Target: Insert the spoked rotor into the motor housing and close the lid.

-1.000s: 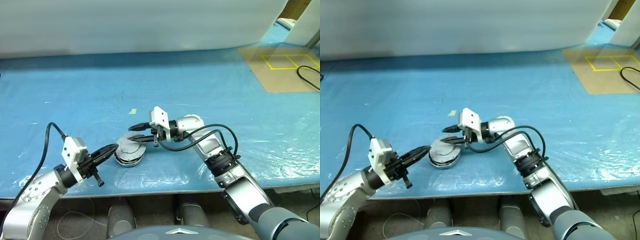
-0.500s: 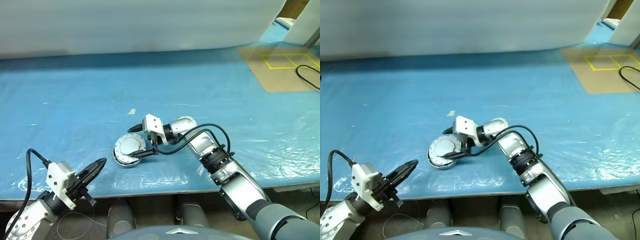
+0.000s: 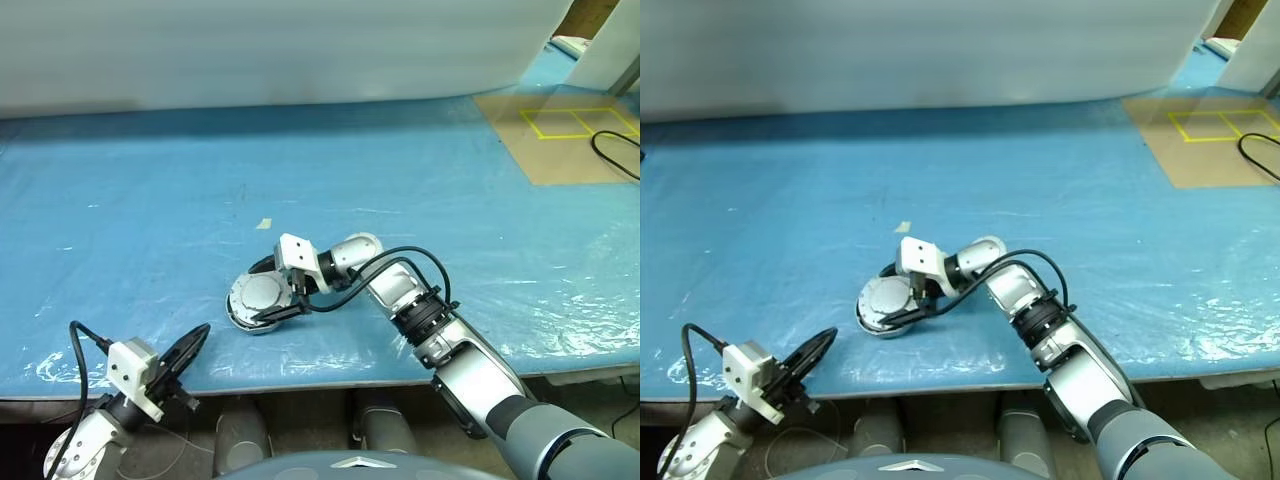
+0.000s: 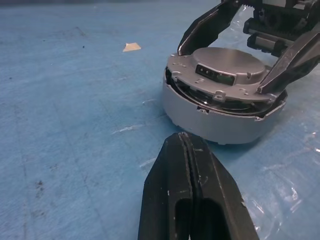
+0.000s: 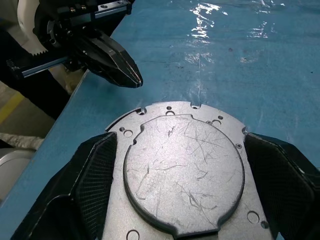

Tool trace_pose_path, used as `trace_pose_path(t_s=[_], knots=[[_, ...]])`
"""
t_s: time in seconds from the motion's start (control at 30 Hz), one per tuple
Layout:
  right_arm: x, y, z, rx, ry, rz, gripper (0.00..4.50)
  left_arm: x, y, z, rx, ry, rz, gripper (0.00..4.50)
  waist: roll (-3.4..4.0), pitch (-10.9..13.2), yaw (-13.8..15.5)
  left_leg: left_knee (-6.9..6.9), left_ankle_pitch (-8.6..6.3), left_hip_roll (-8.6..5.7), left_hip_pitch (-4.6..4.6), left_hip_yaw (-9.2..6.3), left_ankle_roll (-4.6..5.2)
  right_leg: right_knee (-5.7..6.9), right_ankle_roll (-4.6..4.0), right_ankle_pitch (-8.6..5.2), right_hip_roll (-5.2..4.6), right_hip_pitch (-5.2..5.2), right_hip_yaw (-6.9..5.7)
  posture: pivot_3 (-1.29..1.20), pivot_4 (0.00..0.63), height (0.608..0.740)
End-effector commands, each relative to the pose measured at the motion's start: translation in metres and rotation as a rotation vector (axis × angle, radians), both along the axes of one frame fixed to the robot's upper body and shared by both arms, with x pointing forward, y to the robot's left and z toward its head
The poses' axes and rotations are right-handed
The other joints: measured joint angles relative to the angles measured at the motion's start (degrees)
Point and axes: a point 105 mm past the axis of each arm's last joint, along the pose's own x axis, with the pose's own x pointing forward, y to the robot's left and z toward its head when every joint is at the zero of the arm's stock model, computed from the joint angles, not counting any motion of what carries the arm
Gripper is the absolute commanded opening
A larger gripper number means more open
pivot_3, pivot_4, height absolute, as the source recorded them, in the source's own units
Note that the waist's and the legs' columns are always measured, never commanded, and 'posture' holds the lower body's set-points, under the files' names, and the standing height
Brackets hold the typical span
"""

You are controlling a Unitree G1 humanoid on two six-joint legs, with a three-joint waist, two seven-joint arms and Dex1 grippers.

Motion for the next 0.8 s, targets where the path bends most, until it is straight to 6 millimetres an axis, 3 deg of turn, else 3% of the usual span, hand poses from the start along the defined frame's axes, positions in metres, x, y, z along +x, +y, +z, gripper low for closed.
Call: trace_pose_path(t_s=[0.03,0.07,0.8], knots=[[-0.001,-0.001,-0.002,-0.011,0.022,0.003,3.15,0.003,-0.005,0.005,0.008,-0.034,-0.005,0.0,0.0,0.0,-0.03,0.0,0.0,0.0,0.0,0.0,0.0,0.01,0.0,0.0,0.0,0.0,0.0,0.0,0.15,0.74],[-0.001,-0.001,-0.002,-0.011,0.022,0.002,2.96,0.005,-0.006,0.007,0.005,-0.04,-0.005,0.0,0.0,0.0,-0.02,0.0,0.0,0.0,0.01,0.01,0.0,0.01,0.0,0.0,0.0,0.0,0.01,0.0,0.15,0.74],[-0.008,0.019,0.018,0.032,-0.07,0.028,2.97,0.009,-0.003,0.019,0.005,-0.041,0.022,0.0,-0.01,0.0,-0.09,0.05,0.0,0.02,0.1,0.02,0.0,0.24,0.0,0.0,0.01,-0.01,0.03,0.0,0.15,0.74]])
